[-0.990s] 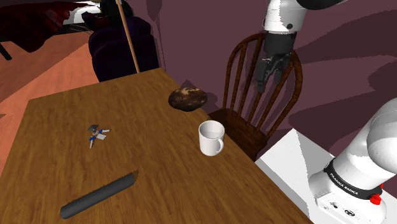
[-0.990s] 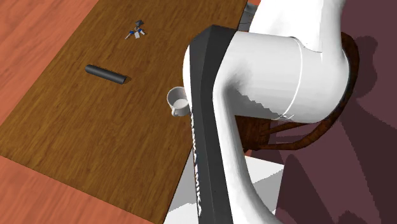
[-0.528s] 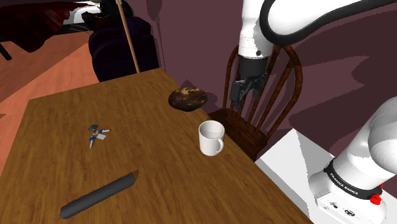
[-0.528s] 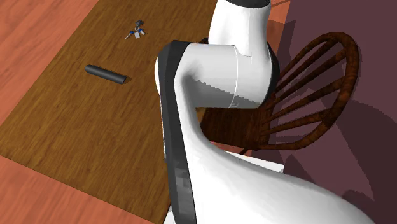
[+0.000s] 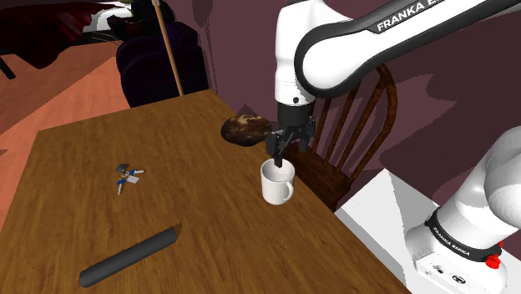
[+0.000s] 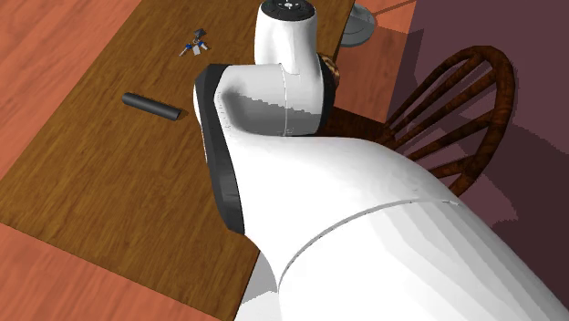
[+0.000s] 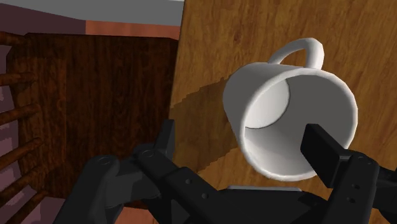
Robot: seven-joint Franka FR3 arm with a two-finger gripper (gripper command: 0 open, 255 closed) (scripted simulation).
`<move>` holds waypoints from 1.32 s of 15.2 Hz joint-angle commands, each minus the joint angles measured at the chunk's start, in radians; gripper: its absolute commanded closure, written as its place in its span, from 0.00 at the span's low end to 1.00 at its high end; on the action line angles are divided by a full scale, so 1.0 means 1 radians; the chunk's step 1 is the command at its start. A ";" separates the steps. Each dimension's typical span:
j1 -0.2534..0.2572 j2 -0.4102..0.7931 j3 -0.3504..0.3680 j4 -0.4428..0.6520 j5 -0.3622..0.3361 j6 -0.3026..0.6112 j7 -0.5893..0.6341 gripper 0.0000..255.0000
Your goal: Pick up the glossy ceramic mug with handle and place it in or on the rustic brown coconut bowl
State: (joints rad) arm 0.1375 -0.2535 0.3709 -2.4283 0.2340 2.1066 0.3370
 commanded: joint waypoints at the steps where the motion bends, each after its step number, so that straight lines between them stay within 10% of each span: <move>1: 0.004 0.030 0.012 -0.007 0.000 0.040 0.012 0.00; 15: 0.007 0.073 0.025 -0.049 -0.001 0.123 0.017 0.00; 16: 0.007 0.073 0.025 -0.049 -0.001 0.123 0.017 1.00; 20: 0.007 0.073 0.025 -0.049 -0.001 0.123 0.017 1.00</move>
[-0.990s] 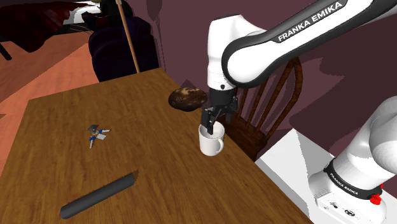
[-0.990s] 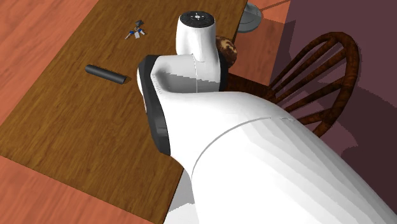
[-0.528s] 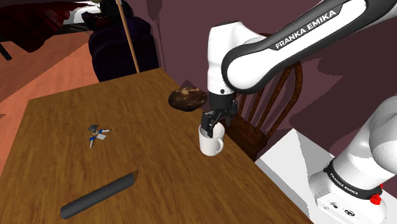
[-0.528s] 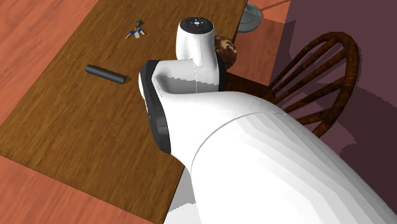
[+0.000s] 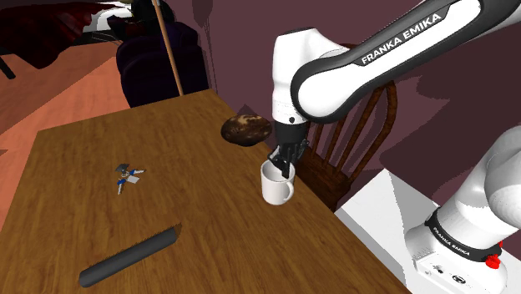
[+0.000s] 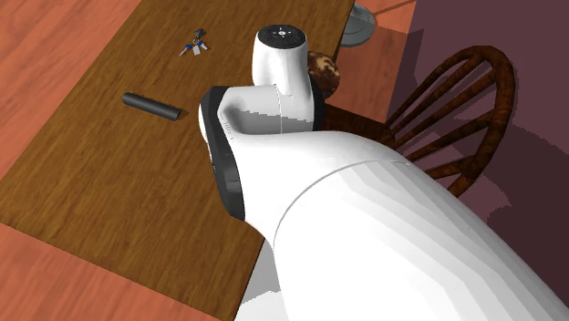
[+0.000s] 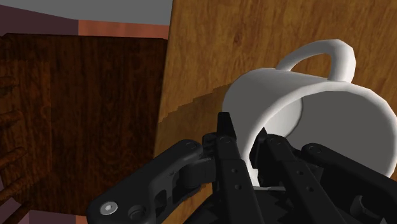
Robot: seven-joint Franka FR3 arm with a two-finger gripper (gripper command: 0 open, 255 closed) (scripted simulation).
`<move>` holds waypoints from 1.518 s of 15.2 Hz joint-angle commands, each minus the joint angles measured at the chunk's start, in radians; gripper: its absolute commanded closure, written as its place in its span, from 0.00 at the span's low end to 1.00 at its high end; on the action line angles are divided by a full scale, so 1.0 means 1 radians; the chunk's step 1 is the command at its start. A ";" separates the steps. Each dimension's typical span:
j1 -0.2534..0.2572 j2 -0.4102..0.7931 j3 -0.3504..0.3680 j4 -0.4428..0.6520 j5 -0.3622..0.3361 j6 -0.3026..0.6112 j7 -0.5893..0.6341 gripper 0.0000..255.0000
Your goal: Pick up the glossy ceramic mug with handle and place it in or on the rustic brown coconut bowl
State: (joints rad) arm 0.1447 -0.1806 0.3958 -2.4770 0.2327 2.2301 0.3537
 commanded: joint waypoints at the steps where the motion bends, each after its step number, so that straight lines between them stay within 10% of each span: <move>1: 0.000 0.000 0.000 0.000 0.000 0.000 0.000 1.00; 23: -0.001 -0.130 -0.032 0.138 0.006 -0.265 0.005 1.00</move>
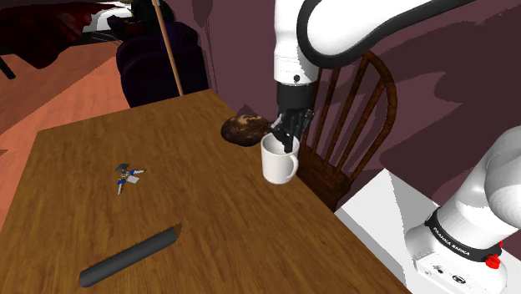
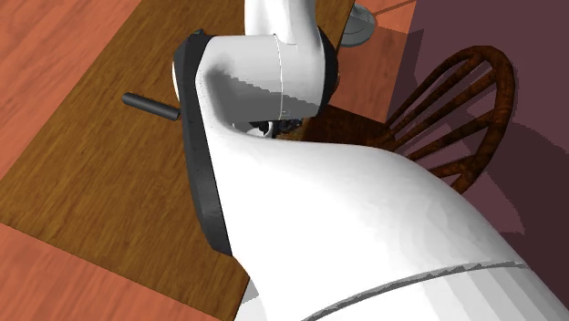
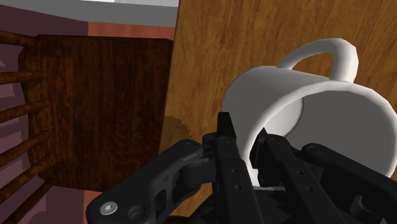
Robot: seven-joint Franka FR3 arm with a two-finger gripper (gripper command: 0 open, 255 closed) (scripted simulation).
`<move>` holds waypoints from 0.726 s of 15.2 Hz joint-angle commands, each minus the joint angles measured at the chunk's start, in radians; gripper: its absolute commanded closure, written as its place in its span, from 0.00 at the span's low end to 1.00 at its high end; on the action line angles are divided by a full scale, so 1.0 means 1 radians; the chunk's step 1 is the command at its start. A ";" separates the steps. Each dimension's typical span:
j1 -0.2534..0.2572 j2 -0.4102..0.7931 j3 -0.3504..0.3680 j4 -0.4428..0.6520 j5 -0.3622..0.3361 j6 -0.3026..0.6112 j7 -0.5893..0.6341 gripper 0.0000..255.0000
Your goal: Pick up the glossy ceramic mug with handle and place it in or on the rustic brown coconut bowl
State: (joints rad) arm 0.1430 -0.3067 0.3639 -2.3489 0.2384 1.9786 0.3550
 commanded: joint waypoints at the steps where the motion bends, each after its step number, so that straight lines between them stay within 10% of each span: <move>1: 0.000 -0.008 -0.002 0.020 0.000 -0.028 0.004 1.00; 11: -0.059 0.156 -0.048 0.249 -0.081 -0.106 -0.043 1.00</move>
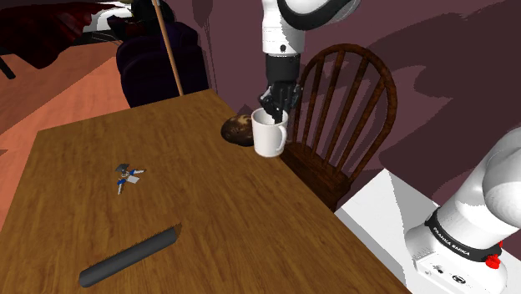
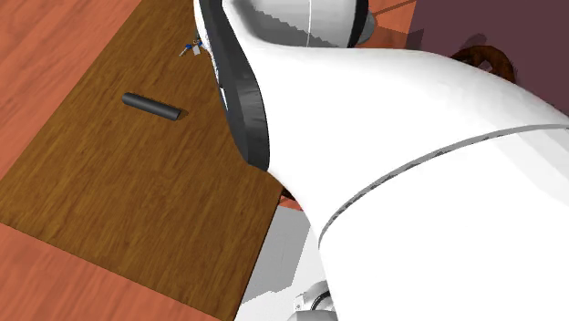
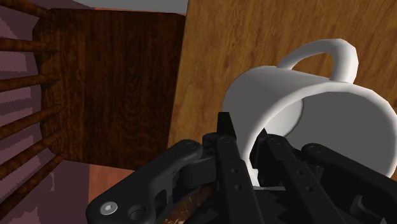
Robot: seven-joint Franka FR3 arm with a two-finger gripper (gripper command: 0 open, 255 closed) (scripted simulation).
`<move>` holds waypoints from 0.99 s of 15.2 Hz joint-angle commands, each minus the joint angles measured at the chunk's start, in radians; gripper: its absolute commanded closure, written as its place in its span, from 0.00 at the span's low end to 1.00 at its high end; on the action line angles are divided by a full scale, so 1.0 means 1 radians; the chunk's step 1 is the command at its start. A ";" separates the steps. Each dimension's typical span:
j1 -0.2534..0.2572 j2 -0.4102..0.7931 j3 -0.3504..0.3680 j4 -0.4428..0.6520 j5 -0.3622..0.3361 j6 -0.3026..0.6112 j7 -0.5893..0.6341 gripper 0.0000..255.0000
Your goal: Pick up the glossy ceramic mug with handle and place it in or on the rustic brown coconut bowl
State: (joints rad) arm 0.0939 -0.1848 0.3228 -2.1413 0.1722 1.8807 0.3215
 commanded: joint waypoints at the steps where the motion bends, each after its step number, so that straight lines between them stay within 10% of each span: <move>1: -0.018 0.066 -0.013 0.076 -0.027 -0.015 -0.016 1.00; 15: -0.069 0.532 -0.079 0.704 -0.162 -0.200 -0.092 1.00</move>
State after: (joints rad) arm 0.0248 0.3189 0.2463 -1.4769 0.0162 1.6924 0.2317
